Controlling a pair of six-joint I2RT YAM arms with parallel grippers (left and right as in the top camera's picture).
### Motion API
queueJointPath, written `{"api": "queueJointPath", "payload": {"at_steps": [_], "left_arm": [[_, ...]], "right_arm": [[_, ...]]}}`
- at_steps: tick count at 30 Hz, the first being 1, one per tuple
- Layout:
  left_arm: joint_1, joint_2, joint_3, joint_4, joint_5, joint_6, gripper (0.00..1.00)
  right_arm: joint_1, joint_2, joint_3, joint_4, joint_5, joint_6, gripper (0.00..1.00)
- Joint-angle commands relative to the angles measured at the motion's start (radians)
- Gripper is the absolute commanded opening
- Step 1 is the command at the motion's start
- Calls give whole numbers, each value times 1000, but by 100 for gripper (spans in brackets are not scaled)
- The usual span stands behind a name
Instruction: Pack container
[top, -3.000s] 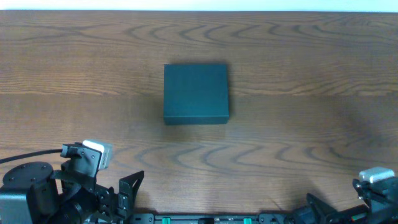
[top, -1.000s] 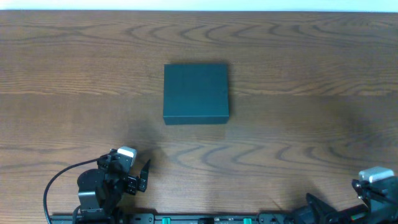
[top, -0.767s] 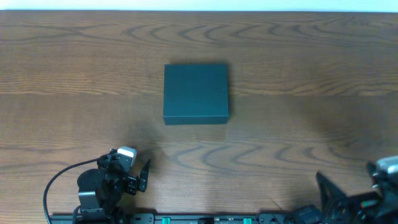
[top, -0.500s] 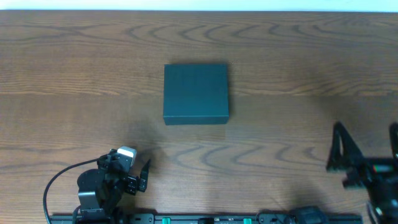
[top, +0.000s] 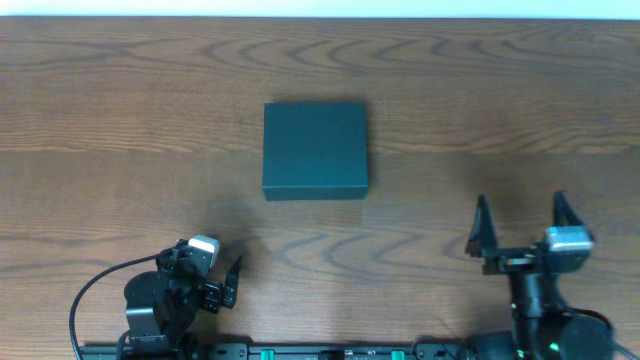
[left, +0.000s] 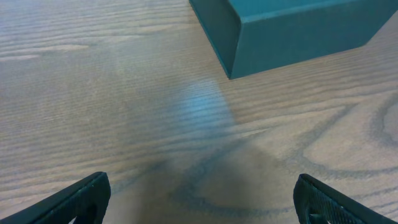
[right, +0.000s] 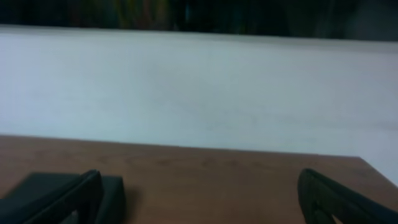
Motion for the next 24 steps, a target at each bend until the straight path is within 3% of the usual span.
{"api": "queueJointPath", "payload": {"at_steps": [1, 11, 24], "left_arm": [[-4, -6, -6, -1, 3, -5, 95], [-4, -6, -6, -1, 3, -5, 95], [-4, -6, -6, -1, 3, -5, 96]], "right_arm": [[-8, -55, -87, 60, -4, -64, 99], [-9, -69, -275, 222, -5, -84, 99], [-10, -69, -366, 225, -5, -84, 99]]}}
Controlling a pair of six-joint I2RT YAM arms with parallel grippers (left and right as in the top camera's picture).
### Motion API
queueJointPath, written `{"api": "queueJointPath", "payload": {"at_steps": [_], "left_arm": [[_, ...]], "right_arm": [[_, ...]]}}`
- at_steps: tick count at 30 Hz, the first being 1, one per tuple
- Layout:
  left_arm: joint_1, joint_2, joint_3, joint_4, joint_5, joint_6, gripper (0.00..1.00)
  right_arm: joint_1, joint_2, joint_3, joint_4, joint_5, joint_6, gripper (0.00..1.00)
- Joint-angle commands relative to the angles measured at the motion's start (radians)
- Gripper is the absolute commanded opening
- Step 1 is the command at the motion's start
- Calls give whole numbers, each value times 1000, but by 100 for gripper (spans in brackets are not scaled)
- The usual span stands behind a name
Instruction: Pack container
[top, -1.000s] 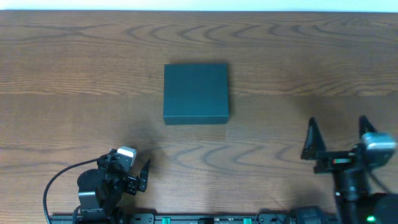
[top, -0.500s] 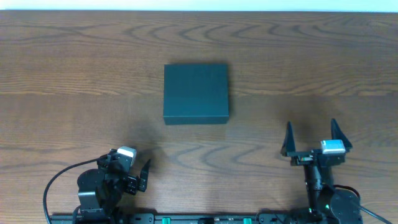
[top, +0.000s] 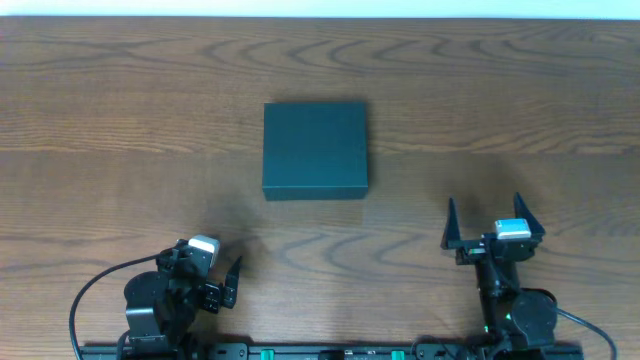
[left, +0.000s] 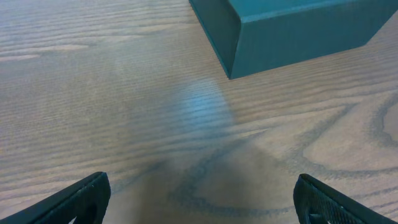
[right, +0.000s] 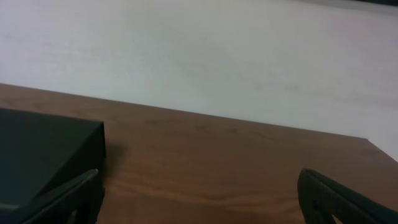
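Note:
A closed dark teal box (top: 315, 150) lies on the wooden table a little left of centre. The left wrist view shows its near corner (left: 292, 31) at the top, and the right wrist view its dark edge (right: 43, 155) at the left. My left gripper (top: 222, 283) rests low near the front edge, open, nothing between its fingers (left: 81, 199). My right gripper (top: 487, 222) stands open at the front right, pointing toward the far side, also empty.
Bare wood-grain table (top: 520, 100) surrounds the box. A pale wall or floor strip (right: 205, 56) runs beyond the table's far edge. The arm bases and a black cable (top: 90, 290) sit along the front edge.
My right gripper has moved left and slightly away from the front edge, and its camera now looks lower, showing more of the box. The left gripper and the box have stayed put.

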Motion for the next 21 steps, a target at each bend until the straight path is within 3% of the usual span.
{"api": "queueJointPath", "payload": {"at_steps": [1, 21], "left_arm": [[-4, -6, -6, 0, 3, -4, 95], [-4, -6, -6, 0, 3, -4, 95]], "right_arm": [[-9, -7, -22, 3, -4, -8, 99], [-7, -6, -49, -53, 19, -7, 99]]}}
